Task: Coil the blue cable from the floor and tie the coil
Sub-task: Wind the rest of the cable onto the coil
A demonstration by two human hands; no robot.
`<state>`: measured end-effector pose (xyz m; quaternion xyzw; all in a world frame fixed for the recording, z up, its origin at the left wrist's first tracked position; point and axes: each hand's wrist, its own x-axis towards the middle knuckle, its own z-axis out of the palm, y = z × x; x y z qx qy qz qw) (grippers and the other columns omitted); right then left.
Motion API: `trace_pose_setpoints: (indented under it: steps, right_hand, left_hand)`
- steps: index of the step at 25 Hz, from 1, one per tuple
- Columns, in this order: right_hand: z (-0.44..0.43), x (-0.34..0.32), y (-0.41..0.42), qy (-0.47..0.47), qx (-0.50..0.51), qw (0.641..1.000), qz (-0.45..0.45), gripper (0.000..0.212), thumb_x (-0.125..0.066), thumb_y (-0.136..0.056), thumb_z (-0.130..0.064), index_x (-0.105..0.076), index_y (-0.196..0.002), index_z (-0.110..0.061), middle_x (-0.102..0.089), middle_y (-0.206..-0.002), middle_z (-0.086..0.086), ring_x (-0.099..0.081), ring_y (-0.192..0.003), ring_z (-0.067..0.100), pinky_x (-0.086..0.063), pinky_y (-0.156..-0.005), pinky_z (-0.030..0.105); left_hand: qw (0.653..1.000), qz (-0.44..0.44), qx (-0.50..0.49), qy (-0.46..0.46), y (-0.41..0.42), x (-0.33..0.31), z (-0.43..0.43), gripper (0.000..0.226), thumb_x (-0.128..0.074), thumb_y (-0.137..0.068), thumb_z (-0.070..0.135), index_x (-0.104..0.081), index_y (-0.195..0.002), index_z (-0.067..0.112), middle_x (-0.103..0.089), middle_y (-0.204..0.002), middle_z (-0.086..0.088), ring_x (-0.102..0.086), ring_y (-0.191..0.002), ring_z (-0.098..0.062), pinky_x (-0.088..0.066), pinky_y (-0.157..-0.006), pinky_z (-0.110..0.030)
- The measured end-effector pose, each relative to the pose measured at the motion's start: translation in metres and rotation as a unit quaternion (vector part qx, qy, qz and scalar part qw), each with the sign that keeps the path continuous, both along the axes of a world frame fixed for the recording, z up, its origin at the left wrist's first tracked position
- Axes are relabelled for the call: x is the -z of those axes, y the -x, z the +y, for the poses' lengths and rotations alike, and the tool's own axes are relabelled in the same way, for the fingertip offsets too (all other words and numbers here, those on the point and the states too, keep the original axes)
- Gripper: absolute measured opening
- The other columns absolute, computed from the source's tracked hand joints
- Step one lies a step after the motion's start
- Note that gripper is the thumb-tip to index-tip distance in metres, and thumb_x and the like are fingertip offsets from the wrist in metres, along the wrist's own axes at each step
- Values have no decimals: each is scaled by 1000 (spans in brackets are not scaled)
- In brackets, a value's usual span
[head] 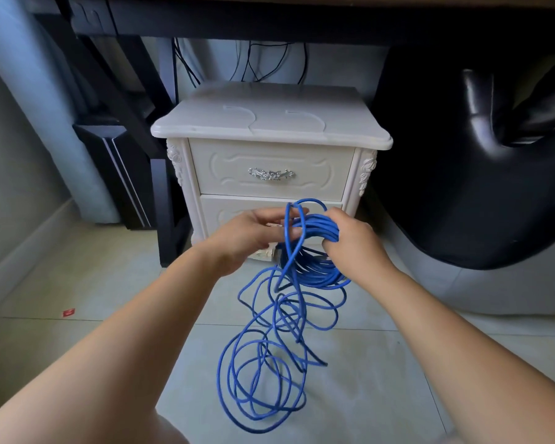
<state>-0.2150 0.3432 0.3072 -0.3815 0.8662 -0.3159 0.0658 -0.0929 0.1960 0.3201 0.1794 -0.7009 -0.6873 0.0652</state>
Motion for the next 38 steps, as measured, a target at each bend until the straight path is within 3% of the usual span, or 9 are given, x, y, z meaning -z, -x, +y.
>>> trace_pose_setpoints:
  steps: [4,8,14,18,26,30,32,35,38]
  right_hand:
    - [-2,2,0,2,-36,998,-47,35,-62,-85,-11,-56,-111,-34,-66,-96,-1,-61,-85,24,-54,-72,37]
    - [-6,2,-5,38,-82,988,-122,55,-61,-83,-1,-57,-120,-42,-66,-99,-11,-65,-87,17,-59,-75,42]
    - [-3,-7,-9,66,-108,954,-273,39,-62,-81,0,-61,-108,-28,-67,-94,-6,-61,-82,10,-46,-61,10]
    - [-4,-9,-9,96,-116,914,-378,41,-75,-74,-39,-67,-112,-25,-72,-106,-7,-65,-101,10,-48,-93,29]
    - [-12,0,-4,189,-94,886,-414,17,-59,-96,-17,-71,-108,-16,-75,-99,4,-70,-89,16,-53,-85,32]
    - [-5,4,13,149,49,910,-385,14,-57,-94,-9,-65,-83,-8,-67,-77,10,-65,-61,16,-52,-73,38]
    - [-2,7,19,29,64,953,-296,13,-55,-93,-23,-64,-89,-15,-64,-87,10,-61,-81,19,-50,-91,45]
    - [-6,-1,11,120,-56,899,-418,44,-53,-91,-53,-59,-127,-27,-61,-128,-9,-49,-129,10,-33,-109,36]
    - [-15,-7,-7,191,-140,890,-389,59,-76,-80,-42,-52,-133,-31,-65,-120,-12,-58,-116,1,-44,-88,13]
  left_hand:
    - [965,-17,-11,260,4,5,8,61,-85,-71,24,-62,-127,34,-47,-117,0,-50,-105,-6,-39,-86,-4]
    - [932,-13,15,362,6,12,15,62,-79,-75,22,-56,-132,30,-56,-114,5,-58,-104,-15,-49,-95,-31]
    - [862,-94,-52,495,14,10,20,36,-62,-82,20,-58,-117,26,-70,-97,0,-63,-90,-28,-53,-77,-42]
    - [827,-115,-64,546,17,6,22,33,-51,-85,16,-58,-114,29,-68,-93,0,-61,-88,-29,-48,-68,-34]
    - [822,-124,-79,550,13,2,16,44,-57,-87,18,-56,-126,37,-69,-103,4,-62,-94,-25,-40,-67,-29]
    - [899,-25,-134,417,3,-8,0,24,-66,-86,18,-67,-106,32,-69,-85,9,-63,-82,-11,-48,-72,-22]
    - [930,21,-161,328,-4,-16,-8,16,-70,-87,17,-67,-97,28,-64,-74,12,-56,-63,1,-43,-63,-13]
    - [956,48,-158,241,-8,-21,-7,16,-70,-88,14,-68,-96,27,-64,-74,8,-52,-59,-1,-50,-65,-23]
    - [966,62,-163,189,-6,-21,-3,13,-68,-88,13,-69,-100,19,-62,-78,1,-52,-63,-7,-51,-66,-30]
